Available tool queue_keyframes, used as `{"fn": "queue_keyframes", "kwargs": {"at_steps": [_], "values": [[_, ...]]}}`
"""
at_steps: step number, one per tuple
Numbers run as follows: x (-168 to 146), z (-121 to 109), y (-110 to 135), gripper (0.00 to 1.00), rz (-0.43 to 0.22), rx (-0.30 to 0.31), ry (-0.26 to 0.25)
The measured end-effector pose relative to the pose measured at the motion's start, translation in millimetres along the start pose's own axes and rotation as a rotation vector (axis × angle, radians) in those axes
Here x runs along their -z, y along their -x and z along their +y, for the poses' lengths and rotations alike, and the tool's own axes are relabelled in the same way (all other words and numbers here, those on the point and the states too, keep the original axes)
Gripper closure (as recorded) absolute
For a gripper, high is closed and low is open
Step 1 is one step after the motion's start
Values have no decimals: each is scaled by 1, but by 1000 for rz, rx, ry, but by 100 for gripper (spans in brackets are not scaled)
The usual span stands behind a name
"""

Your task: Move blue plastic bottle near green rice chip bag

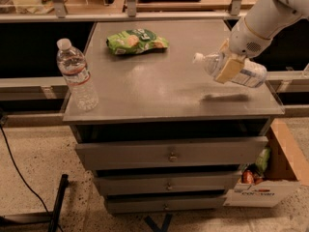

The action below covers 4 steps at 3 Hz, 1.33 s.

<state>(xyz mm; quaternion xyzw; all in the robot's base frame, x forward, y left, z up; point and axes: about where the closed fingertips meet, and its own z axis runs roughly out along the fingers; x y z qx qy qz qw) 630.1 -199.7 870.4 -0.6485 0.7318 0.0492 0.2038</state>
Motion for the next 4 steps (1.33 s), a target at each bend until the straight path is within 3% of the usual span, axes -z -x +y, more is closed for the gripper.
{"fn": "queue_keyframes", "kwargs": {"at_steps": [1,2,4], "values": [[15,-19,51,100,-101,76,-53],[13,-19,97,100,-61,192,-109],[-15,-32,164,100,-44,322,-194]]}}
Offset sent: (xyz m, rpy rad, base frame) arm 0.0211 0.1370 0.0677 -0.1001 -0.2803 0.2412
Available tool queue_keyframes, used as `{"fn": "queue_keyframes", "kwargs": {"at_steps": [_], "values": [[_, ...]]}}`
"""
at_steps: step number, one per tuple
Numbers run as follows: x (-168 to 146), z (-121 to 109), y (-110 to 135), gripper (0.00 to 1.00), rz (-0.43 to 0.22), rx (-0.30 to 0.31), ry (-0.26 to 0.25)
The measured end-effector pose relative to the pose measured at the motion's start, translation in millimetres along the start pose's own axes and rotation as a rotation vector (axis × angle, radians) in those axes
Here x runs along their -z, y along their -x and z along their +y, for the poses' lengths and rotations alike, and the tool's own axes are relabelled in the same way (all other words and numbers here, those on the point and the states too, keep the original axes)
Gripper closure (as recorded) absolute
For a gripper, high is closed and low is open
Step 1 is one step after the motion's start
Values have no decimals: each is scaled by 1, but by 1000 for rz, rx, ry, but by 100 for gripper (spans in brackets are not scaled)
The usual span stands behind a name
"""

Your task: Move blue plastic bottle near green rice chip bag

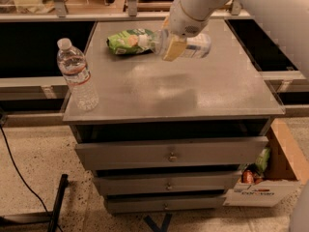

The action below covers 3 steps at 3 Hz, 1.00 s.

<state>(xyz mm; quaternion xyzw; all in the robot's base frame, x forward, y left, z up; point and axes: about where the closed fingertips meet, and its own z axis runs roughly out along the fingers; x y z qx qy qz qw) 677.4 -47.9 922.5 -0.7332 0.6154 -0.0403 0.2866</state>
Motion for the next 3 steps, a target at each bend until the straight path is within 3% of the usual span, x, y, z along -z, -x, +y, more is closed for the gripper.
{"fn": "queue_keyframes", "kwargs": {"at_steps": [2,3], "values": [[-43,-32,26,100,-92,64,-45],[-59,-42,36,82,-110,72,-63]]}}
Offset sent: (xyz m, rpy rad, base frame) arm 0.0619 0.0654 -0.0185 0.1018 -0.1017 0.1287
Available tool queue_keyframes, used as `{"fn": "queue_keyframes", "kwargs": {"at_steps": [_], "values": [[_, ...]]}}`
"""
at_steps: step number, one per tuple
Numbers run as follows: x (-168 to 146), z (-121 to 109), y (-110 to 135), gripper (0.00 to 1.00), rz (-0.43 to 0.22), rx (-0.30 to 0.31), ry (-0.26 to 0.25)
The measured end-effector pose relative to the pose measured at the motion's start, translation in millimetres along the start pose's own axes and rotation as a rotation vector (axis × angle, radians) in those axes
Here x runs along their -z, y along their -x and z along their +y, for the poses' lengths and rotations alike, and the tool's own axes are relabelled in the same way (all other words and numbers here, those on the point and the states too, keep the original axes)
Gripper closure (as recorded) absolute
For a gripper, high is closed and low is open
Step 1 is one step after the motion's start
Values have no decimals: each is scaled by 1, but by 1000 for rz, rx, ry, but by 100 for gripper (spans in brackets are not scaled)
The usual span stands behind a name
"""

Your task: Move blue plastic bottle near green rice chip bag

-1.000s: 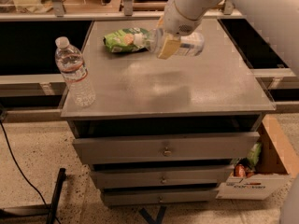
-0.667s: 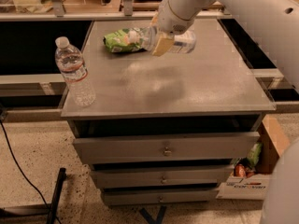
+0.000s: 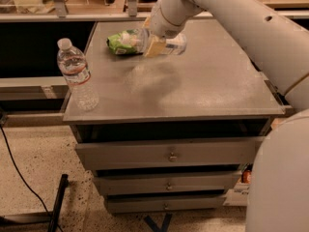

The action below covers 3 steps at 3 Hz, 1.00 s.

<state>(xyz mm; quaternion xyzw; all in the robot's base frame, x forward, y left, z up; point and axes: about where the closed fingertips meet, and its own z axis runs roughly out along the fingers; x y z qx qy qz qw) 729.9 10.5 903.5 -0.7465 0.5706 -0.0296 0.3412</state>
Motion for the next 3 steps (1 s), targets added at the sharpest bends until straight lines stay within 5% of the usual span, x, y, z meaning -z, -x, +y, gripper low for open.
{"fn": "queue_keyframes", "kwargs": {"at_steps": [3], "values": [[-35,-10,4,12,50,-8,24]]}}
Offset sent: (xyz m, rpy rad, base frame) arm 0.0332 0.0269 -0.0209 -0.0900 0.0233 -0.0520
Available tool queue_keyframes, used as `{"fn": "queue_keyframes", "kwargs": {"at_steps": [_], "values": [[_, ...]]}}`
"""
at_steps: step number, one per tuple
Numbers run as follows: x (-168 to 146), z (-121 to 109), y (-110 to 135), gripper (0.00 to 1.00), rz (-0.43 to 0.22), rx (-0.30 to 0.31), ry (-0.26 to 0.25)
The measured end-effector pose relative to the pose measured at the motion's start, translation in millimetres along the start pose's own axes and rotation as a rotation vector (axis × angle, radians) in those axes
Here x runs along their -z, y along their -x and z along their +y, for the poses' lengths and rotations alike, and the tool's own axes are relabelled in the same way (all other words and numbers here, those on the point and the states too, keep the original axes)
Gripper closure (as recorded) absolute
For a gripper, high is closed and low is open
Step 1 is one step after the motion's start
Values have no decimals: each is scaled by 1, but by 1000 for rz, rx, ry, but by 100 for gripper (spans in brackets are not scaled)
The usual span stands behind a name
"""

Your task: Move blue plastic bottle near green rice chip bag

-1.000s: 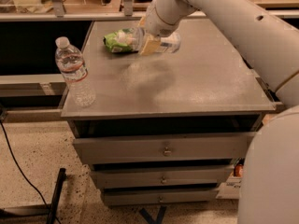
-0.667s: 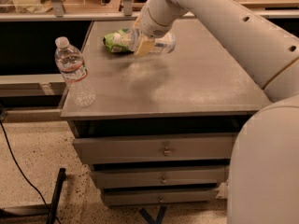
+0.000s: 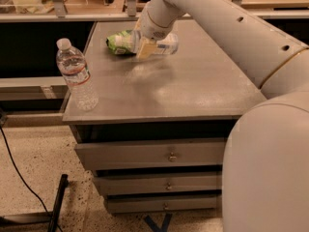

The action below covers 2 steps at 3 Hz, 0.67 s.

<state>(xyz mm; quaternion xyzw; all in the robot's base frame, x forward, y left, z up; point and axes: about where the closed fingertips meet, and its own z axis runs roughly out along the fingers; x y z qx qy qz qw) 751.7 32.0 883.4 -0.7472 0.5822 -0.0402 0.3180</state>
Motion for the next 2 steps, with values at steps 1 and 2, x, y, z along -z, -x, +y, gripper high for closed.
{"fn": "queue_keyframes", "kwargs": {"at_steps": [1,2], "values": [[-3,1,1,0,-1,1,5],[-3,1,1,0,-1,1,5]]}}
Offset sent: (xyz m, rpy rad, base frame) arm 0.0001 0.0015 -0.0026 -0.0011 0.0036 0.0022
